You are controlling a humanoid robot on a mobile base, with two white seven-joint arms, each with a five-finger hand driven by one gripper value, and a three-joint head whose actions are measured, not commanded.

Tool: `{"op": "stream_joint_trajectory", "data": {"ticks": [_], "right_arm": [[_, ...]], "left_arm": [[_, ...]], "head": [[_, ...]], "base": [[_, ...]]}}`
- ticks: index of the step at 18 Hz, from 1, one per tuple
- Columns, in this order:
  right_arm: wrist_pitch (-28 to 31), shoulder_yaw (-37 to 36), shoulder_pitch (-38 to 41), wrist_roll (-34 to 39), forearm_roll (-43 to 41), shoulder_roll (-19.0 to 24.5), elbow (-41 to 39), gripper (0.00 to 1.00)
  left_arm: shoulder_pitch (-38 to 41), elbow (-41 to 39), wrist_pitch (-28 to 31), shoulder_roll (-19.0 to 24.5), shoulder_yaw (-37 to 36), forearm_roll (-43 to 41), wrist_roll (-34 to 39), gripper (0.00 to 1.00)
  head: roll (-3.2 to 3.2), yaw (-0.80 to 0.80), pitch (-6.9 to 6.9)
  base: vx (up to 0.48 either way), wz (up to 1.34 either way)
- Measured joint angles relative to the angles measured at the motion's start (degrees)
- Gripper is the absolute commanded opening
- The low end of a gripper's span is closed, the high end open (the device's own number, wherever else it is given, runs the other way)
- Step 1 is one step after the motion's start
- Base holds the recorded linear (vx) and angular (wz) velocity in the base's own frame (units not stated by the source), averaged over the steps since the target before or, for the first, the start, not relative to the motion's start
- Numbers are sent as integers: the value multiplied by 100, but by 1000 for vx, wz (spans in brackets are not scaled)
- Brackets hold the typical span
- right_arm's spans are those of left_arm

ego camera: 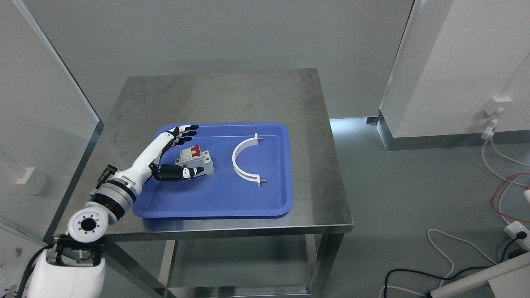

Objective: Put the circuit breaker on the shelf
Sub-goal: 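Close the left hand fingers around the circuit breaker, then lift the circuit breaker up out of the tray with the left hand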

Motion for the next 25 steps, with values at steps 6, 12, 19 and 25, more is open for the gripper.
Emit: {"op": "stream_joint_trajectory", "data": {"ticks": [6,12,19,25], "right_arm": [[0,0,0,-4,0,0,0,100],[0,0,0,-26,0,0,0,100],[0,0,-1,-4,0,0,0,100],[0,0,-2,2,1,0,-1,100]], "left_arm": [[31,55,3,93,-82,-395,-49,34],[30,123,-298,-56,1,-579,-387,8],[-462,171,-1167,-866,906,-332,399,10],[-183,188,-2570,-1217,1362,778,2505,9]], "head": [[0,0,0],[0,0,0],[0,0,0],[0,0,1]], "base": [[3,-19],[0,-4],[0,-2],[-41,17]]}}
